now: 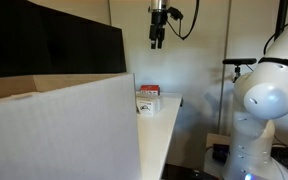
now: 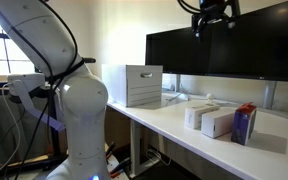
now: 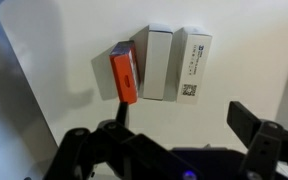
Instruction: Pick up the red-blue box and put it in the bigger box
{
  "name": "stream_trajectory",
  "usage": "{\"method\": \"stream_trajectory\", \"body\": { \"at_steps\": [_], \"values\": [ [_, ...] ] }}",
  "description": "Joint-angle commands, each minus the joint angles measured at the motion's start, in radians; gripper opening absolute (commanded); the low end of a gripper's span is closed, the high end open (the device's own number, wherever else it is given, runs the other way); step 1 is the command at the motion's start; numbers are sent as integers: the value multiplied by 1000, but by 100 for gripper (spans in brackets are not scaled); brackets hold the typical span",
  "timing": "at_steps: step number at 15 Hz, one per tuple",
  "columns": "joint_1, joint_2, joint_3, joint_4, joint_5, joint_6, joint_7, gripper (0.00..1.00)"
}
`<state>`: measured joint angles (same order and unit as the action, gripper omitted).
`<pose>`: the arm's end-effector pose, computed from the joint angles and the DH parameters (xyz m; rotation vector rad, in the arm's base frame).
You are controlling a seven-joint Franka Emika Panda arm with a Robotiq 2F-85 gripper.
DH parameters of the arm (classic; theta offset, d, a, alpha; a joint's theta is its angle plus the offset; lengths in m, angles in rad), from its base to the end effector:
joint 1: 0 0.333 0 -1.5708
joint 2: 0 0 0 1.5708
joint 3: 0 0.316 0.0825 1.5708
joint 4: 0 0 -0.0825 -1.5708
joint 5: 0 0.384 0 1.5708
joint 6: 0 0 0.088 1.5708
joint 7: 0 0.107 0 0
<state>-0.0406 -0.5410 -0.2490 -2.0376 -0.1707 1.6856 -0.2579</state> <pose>0.3683 -0.1563 0.6598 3.0454 -0.0058 0.2408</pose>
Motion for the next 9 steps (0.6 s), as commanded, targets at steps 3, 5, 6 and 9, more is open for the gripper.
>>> {"method": "stream_trajectory", "body": {
  "at_steps": [3, 5, 6, 9],
  "values": [
    [-43, 150, -27, 79, -11, 170, -43, 100],
    [-59, 199, -27, 112, 2, 217, -12, 100],
    [-59, 148, -15, 66, 11, 190, -25, 100],
    [-69, 197, -16, 103, 10, 206, -24, 100]
  ]
}}
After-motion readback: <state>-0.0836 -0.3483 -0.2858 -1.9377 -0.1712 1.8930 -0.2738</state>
